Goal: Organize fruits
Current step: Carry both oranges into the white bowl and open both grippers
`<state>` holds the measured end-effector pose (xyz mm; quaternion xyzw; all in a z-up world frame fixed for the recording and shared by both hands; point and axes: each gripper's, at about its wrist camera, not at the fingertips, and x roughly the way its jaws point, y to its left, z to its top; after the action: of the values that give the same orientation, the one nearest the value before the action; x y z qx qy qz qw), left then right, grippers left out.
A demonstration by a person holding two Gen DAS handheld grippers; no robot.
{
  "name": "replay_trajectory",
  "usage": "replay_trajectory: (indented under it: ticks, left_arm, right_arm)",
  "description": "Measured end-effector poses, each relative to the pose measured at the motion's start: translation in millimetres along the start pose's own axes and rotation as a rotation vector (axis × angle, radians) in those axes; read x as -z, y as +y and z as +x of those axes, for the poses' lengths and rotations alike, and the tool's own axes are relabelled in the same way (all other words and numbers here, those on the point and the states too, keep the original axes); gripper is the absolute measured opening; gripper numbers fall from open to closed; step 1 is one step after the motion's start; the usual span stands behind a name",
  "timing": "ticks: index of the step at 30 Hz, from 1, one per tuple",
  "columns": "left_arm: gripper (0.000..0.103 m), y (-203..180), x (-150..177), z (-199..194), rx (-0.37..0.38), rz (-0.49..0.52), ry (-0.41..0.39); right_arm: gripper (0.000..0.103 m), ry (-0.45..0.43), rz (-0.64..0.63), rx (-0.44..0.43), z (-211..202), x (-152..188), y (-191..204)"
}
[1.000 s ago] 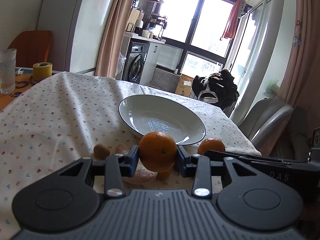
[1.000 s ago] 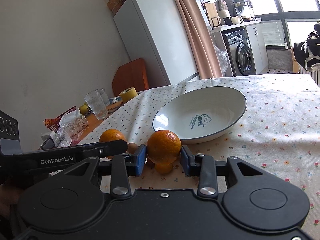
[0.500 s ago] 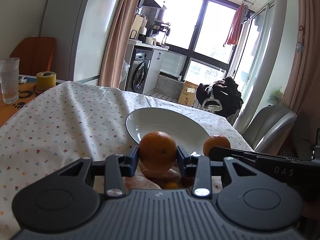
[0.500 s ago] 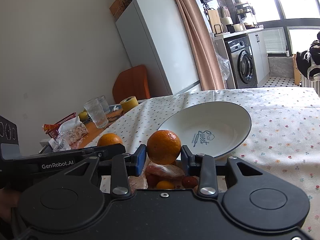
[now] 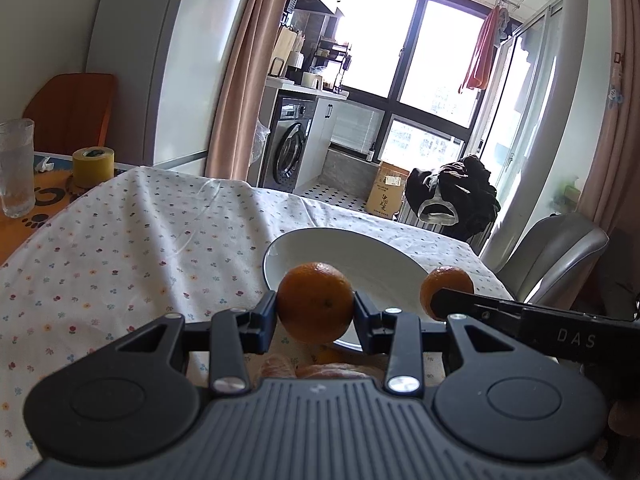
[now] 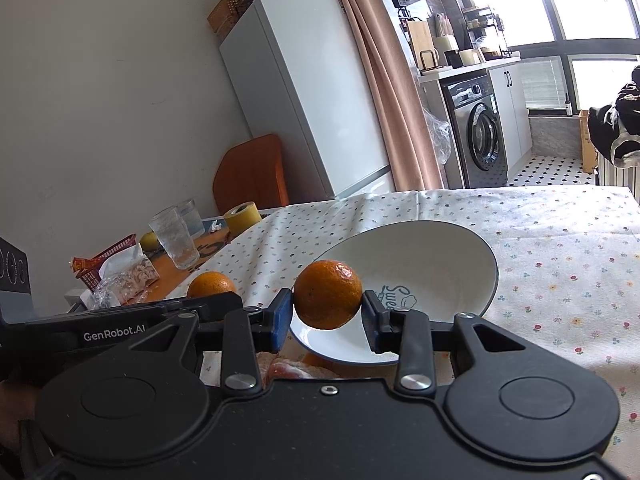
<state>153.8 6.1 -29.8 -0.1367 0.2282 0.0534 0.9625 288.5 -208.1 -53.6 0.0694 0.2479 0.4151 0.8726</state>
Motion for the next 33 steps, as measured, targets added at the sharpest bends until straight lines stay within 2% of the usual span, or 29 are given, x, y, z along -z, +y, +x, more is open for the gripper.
replay_trajectory:
  ticks: [10,19,23,28,33]
  left_arm:
    - [0.038,6,-15,28,-0.023,-0.001,0.012]
    - [0.039,4,-15,62,-0.017,0.007,0.086]
    - [0.039,-2,-14,74,-0.014,0.013,0.107]
    - [0.039,-12,-10,85,-0.009,0.021,0.129]
    - [0.039,-11,-9,88,-0.028,0.008,0.149]
  right_arm:
    - [0.035,0.005,0.030,0.007,23,-10,-12]
    - [0.035,0.059,0.086,0.006,47,6,-33]
    - [0.036,0.074,0.069,0.040,48,10,-35]
    - [0.036,0.112,0.090,0.020,49,12,-37]
    - [0.036,0.114,0.090,0.009,47,12,-35]
